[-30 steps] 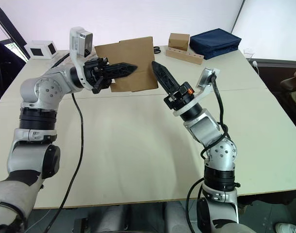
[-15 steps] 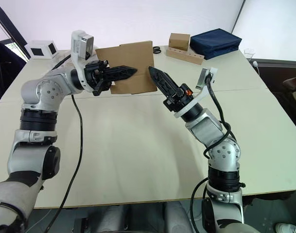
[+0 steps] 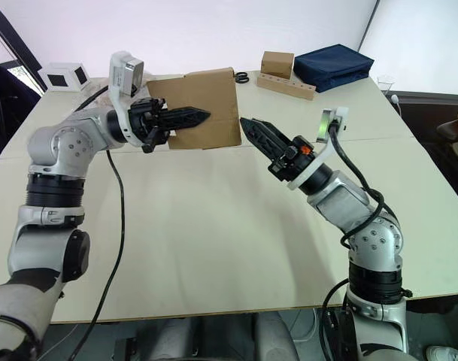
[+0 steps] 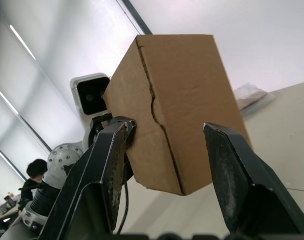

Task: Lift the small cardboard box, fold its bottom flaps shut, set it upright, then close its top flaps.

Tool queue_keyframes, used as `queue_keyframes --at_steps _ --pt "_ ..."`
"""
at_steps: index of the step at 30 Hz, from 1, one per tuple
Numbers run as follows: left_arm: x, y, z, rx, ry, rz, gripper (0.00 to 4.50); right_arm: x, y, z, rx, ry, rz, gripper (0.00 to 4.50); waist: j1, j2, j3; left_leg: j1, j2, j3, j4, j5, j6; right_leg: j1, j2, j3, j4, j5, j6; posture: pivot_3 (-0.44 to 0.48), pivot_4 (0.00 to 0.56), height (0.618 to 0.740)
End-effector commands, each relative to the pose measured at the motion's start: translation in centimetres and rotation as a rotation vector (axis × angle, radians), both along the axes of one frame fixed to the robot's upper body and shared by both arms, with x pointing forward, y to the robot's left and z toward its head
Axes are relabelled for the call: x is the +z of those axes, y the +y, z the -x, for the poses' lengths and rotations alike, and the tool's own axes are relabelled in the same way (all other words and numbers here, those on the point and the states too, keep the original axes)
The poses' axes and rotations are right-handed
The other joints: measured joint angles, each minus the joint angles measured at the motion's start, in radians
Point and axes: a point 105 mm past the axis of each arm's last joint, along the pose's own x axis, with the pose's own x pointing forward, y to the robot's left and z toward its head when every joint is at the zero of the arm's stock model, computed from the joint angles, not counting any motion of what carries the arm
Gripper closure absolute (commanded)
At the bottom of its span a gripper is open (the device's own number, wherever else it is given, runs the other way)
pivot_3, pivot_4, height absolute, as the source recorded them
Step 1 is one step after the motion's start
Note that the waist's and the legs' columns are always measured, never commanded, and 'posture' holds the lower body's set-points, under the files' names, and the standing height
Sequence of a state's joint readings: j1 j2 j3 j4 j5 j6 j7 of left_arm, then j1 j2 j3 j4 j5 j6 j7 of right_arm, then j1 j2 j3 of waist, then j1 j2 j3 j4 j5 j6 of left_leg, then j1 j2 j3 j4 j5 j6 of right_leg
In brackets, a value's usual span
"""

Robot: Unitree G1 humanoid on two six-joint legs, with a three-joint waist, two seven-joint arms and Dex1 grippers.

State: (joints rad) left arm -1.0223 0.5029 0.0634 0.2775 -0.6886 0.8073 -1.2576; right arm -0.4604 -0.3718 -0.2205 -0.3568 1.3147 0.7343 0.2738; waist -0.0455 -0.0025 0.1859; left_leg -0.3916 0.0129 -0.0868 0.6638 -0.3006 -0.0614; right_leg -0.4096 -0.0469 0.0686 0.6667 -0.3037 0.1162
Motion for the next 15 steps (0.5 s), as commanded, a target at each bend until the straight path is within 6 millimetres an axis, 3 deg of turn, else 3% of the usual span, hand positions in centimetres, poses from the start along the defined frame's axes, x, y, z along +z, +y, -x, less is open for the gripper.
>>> queue_keyframes --at_steps 1,5,15 --pt "1.1 0.3 1.0 -0.024 -0.041 0.007 4.50 1.4 -1.1 -0.1 -0.032 -0.055 -0.065 3.08 0.000 0.000 0.000 0.000 0.000 0.000 0.000 0.000 0.000 0.000 0.000 0.000 0.000 0.000 0.000 0.000 0.150 0.740" --pt "1.5 0.3 1.2 -0.043 -0.034 0.018 4.50 1.4 -0.6 -0.6 -0.038 -0.065 -0.064 4.48 0.000 0.000 0.000 0.000 0.000 0.000 0.000 0.000 0.000 0.000 0.000 0.000 0.000 0.000 0.000 0.000 0.150 0.740" --pt "0.8 -0.4 1.3 -0.066 -0.025 0.001 4.50 1.2 2.9 0.1 0.095 -0.079 -0.037 4.48 0.001 0.000 0.000 0.000 0.000 0.000 0.000 0.001 -0.002 0.000 0.000 0.000 0.000 0.000 0.000 0.000 0.150 0.740"
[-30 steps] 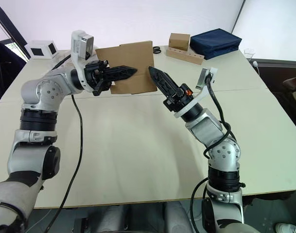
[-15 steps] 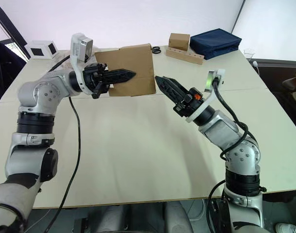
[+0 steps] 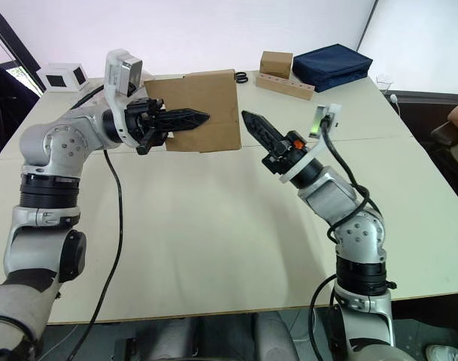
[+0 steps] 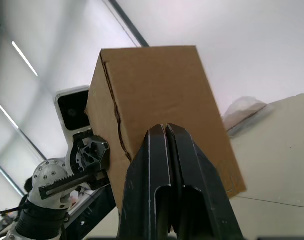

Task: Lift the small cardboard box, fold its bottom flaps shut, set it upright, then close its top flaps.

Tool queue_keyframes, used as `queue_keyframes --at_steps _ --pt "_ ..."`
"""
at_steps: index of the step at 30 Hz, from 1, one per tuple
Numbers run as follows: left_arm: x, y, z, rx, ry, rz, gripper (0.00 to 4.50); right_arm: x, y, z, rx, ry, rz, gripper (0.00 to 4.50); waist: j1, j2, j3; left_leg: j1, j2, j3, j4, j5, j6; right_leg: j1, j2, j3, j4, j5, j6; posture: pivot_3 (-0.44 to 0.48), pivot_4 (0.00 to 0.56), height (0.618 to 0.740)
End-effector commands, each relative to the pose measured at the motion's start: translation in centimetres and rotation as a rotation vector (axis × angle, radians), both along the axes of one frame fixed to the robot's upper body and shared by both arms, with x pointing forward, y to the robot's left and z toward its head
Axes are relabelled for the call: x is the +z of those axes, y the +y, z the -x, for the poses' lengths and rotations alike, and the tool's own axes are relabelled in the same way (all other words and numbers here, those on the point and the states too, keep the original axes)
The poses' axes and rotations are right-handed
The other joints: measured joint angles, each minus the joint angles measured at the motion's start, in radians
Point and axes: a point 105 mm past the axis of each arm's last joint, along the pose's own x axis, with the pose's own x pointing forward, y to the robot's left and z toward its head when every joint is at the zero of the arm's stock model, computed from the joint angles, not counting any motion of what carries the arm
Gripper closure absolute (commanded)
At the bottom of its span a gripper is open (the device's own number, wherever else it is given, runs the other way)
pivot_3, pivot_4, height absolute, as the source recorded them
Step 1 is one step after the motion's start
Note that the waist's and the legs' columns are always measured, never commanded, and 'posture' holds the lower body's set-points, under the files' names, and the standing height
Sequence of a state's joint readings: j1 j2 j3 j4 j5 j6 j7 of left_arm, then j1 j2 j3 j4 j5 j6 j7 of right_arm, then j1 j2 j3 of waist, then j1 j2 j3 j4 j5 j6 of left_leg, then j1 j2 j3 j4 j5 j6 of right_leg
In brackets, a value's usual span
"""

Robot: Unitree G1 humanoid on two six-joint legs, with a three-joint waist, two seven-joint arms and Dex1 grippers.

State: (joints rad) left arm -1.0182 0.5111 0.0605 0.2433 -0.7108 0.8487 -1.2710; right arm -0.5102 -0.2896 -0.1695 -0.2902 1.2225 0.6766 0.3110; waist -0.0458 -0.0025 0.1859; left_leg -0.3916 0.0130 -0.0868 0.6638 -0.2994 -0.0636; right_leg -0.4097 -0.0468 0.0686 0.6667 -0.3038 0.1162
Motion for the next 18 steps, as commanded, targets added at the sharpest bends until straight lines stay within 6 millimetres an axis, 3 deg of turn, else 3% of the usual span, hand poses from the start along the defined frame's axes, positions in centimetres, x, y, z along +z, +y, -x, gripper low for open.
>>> queue_keyframes --at_steps 1,6,12,14,18 --pt "0.6 -0.3 0.6 -0.030 -0.034 0.009 4.50 1.1 1.7 1.5 0.101 -0.064 0.014 4.48 0.002 0.000 0.000 0.000 0.000 0.000 0.000 0.000 0.000 0.000 0.000 0.000 0.000 0.000 0.000 0.000 0.150 0.740" --pt "0.3 -0.5 0.5 -0.033 -0.031 0.004 4.50 0.5 1.8 1.6 0.099 -0.053 0.037 4.48 0.000 0.000 0.000 0.000 0.000 0.000 0.000 0.000 0.000 0.000 0.000 0.000 0.000 0.000 0.000 0.000 0.150 0.740" --pt "0.1 0.1 0.2 0.034 -0.086 -0.107 4.50 -0.8 -2.0 1.8 -0.016 -0.008 0.090 4.48 0.003 0.000 0.000 0.000 0.000 0.000 0.000 0.000 0.000 0.000 0.000 0.000 0.000 0.000 0.000 0.000 0.150 0.740" --pt "-0.3 0.2 0.0 0.083 -0.119 -0.219 4.50 -1.9 -3.1 2.5 -0.029 0.019 0.174 4.48 0.002 0.000 0.000 0.000 0.000 0.000 0.000 -0.001 0.001 0.000 -0.001 0.000 0.000 0.000 0.000 0.000 0.150 0.740" --pt "-3.2 1.3 0.3 0.088 -0.228 -0.635 4.50 -4.8 -4.1 4.7 0.017 0.058 0.462 4.48 0.001 0.000 0.000 0.000 0.000 0.000 -0.001 -0.002 0.003 0.000 0.000 0.000 -0.001 0.000 0.000 0.000 0.150 0.740"
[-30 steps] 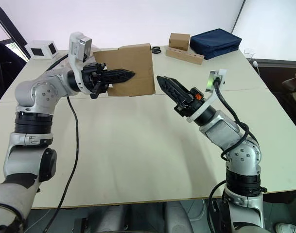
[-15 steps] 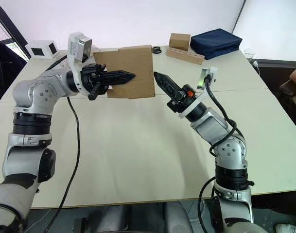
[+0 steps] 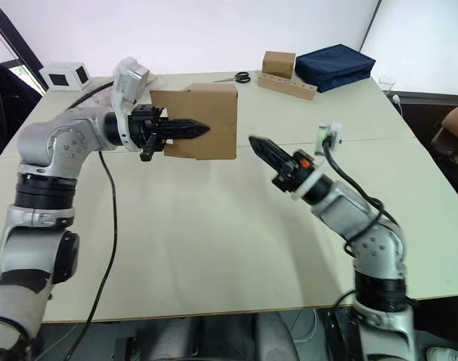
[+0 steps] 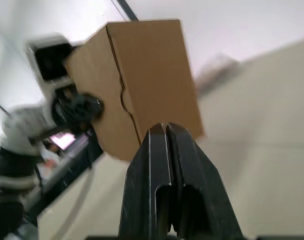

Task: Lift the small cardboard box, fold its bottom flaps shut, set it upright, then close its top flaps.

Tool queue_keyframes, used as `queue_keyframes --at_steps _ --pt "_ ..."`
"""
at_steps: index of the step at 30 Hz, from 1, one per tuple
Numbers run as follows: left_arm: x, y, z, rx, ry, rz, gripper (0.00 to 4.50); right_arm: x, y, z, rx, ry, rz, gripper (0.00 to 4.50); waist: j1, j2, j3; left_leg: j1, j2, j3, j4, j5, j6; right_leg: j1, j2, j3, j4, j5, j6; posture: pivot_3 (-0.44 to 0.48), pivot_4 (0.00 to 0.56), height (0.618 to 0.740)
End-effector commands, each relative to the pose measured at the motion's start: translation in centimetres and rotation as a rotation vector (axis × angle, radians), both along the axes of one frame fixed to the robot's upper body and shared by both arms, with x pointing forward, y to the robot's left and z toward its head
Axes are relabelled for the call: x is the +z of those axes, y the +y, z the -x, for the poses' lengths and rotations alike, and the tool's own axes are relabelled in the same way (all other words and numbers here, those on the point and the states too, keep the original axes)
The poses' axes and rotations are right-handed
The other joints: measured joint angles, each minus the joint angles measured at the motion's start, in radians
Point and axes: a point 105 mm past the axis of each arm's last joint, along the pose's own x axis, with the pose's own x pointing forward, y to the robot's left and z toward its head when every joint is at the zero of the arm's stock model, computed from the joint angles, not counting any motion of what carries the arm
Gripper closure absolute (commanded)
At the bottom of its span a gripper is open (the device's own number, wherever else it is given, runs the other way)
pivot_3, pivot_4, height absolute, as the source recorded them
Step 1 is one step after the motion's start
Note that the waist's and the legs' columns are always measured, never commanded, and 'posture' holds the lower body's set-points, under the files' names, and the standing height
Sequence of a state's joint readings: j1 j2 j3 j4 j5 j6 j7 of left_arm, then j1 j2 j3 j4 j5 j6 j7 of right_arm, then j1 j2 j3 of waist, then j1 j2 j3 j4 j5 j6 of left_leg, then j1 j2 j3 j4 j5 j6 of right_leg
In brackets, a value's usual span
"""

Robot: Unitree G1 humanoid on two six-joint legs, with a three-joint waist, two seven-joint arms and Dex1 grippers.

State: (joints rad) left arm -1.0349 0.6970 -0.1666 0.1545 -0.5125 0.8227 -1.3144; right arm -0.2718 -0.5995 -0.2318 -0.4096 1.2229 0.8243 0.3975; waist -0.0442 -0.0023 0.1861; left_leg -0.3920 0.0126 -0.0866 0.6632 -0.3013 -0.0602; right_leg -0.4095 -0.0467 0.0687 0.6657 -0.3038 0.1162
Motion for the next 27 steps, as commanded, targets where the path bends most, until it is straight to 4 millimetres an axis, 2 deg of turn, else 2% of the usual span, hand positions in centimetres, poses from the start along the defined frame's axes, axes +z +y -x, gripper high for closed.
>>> queue_keyframes --at_steps 1,6,11,16,23,27 --pt "-0.6 0.3 0.8 -0.047 -0.127 -0.260 4.50 0.3 0.3 2.3 0.089 -0.044 0.120 4.48 -0.002 0.000 0.000 0.001 0.000 0.000 -0.001 0.000 0.000 0.000 0.000 0.000 0.000 0.000 0.000 0.000 0.150 0.740" --pt "-1.7 0.7 1.3 -0.087 -0.153 -0.576 4.50 -0.8 0.6 3.8 0.158 -0.039 0.315 4.48 0.001 -0.001 0.000 0.001 0.000 0.000 0.000 0.000 0.000 0.001 0.001 0.000 0.000 0.000 0.000 0.000 0.150 0.740" --pt "-2.9 -0.7 2.4 -0.201 -0.198 -0.803 4.50 -2.5 1.5 4.1 0.178 -0.045 0.455 4.48 0.004 -0.002 0.001 0.000 0.000 0.000 0.000 -0.001 0.002 0.001 0.000 0.000 -0.001 0.000 0.000 0.000 0.150 0.740" --pt "-4.4 -1.8 2.7 -0.215 -0.161 -0.903 4.50 -3.5 1.9 3.8 0.152 -0.051 0.506 4.48 0.003 -0.002 0.001 0.000 0.000 0.000 0.001 -0.001 0.002 0.001 0.001 0.000 -0.001 0.000 0.000 0.000 0.150 0.740" --pt "-5.7 -2.5 2.8 -0.132 -0.052 -0.965 4.50 -4.3 2.4 3.3 0.074 -0.056 0.470 4.48 0.002 -0.002 0.001 0.000 0.000 0.000 0.001 -0.001 0.002 0.001 0.001 0.000 -0.001 0.000 0.000 0.000 0.150 0.740" --pt "-6.6 -2.9 2.6 -0.107 -0.069 -0.989 4.50 -5.0 2.3 3.1 0.033 -0.049 0.449 4.48 0.004 -0.002 0.001 0.000 0.000 -0.001 0.001 -0.001 0.002 0.001 0.001 0.000 0.000 0.000 0.000 0.000 0.150 0.740"
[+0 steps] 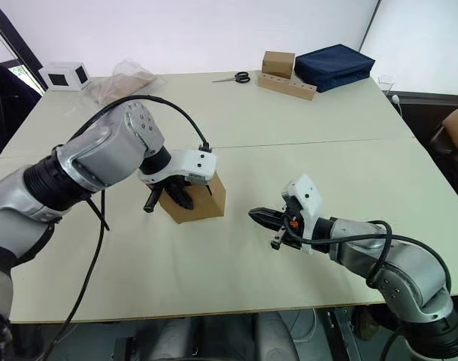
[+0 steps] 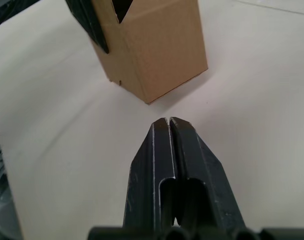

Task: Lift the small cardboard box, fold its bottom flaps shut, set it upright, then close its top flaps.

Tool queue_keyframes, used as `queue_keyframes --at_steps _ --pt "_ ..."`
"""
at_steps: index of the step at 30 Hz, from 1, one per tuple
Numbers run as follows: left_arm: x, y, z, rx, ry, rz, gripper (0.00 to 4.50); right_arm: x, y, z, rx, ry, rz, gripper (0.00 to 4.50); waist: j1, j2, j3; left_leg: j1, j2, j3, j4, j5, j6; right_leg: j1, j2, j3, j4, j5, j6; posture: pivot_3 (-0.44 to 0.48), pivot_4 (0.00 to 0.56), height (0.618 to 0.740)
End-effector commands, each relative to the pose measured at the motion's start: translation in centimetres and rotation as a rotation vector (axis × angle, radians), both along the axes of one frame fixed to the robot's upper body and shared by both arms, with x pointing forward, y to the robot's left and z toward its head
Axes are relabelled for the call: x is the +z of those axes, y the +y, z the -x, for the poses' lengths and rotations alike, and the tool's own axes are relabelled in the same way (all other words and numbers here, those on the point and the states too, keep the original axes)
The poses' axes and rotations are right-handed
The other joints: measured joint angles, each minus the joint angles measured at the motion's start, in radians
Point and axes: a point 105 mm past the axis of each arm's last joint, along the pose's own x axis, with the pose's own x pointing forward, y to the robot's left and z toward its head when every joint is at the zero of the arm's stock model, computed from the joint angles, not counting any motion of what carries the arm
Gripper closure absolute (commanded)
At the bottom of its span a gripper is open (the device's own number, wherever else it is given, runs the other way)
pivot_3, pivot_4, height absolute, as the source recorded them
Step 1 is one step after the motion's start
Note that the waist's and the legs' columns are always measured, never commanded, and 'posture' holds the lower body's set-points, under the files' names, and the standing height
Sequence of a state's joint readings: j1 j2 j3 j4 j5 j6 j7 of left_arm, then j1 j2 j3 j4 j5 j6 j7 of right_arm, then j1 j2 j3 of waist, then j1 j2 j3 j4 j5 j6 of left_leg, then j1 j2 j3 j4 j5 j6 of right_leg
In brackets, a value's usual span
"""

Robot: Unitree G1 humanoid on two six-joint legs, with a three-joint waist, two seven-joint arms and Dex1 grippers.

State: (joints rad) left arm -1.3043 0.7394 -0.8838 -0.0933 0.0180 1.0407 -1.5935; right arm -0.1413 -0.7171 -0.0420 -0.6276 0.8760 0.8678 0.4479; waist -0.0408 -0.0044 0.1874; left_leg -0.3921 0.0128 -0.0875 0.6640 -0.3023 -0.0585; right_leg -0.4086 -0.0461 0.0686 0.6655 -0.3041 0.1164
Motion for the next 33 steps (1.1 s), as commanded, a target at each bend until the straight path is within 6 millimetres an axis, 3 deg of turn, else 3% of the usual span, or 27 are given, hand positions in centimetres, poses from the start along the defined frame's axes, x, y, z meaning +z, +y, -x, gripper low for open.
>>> queue_keyframes --at_steps 1,8,11,14,16,20,24,29,33 --pt "0.0 -0.5 -0.1 -0.004 -0.061 -0.021 4.50 0.5 0.3 0.1 -0.007 -0.055 -0.014 4.48 0.001 0.000 0.000 0.000 0.000 0.000 0.000 0.000 0.000 0.000 0.000 0.000 0.000 0.000 0.000 0.000 0.150 0.740" --pt "-0.9 -0.5 1.2 -0.045 -0.030 -0.053 4.50 0.0 -0.3 -0.4 -0.031 -0.067 -0.002 4.48 -0.001 0.000 0.000 0.000 0.000 0.000 0.000 0.000 0.000 0.000 0.000 0.000 0.000 0.000 0.000 0.000 0.150 0.740" --pt "-1.1 -0.5 1.6 -0.042 -0.022 -0.051 3.81 0.1 -0.5 -0.5 -0.035 -0.072 0.002 4.50 0.000 0.000 0.000 0.000 0.000 0.000 0.000 0.000 0.000 0.000 0.000 0.000 0.001 0.000 0.000 0.000 0.150 0.740" --pt "-1.1 -0.6 2.6 -0.035 0.027 -0.042 2.66 0.0 -0.4 -0.6 -0.031 -0.071 0.001 4.50 0.001 0.000 0.000 0.000 0.000 0.000 0.001 0.000 0.000 0.000 0.000 0.000 0.001 0.000 0.000 0.000 0.150 0.740" --pt "-0.8 -0.8 2.9 -0.013 0.048 -0.026 2.14 0.0 -0.4 -0.6 -0.029 -0.068 -0.004 4.50 0.000 0.000 0.000 0.000 0.000 0.000 0.001 0.000 0.000 0.000 0.000 0.000 0.001 0.000 0.000 0.000 0.150 0.740" --pt "0.2 -1.6 2.9 0.052 0.078 0.025 2.14 0.0 -0.4 -0.7 -0.004 -0.057 -0.002 4.50 0.001 0.000 0.000 0.000 0.000 0.000 0.001 0.000 0.000 0.000 0.000 0.000 0.001 0.000 0.000 0.000 0.150 0.740" --pt "3.9 -2.4 2.5 0.115 0.108 0.160 2.14 1.4 -0.3 -0.8 0.055 -0.056 -0.048 4.50 0.000 -0.001 0.001 0.000 0.000 0.000 0.002 0.000 0.000 0.000 0.000 0.000 0.001 0.000 0.000 0.000 0.150 0.740" --pt "5.7 -1.5 2.6 0.093 0.155 0.289 2.14 2.5 -0.3 -1.2 0.102 -0.057 -0.086 4.50 -0.005 0.000 0.000 0.001 0.000 0.000 0.001 0.000 0.001 0.000 0.000 0.000 0.001 0.000 0.000 0.000 0.150 0.740" --pt "8.5 -1.1 1.0 0.103 0.090 0.512 2.14 3.2 -0.4 -2.1 0.132 -0.066 -0.088 4.50 -0.002 0.000 0.001 0.001 0.000 0.000 0.002 0.000 0.001 0.000 0.000 0.000 0.002 0.000 0.000 0.000 0.150 0.740"
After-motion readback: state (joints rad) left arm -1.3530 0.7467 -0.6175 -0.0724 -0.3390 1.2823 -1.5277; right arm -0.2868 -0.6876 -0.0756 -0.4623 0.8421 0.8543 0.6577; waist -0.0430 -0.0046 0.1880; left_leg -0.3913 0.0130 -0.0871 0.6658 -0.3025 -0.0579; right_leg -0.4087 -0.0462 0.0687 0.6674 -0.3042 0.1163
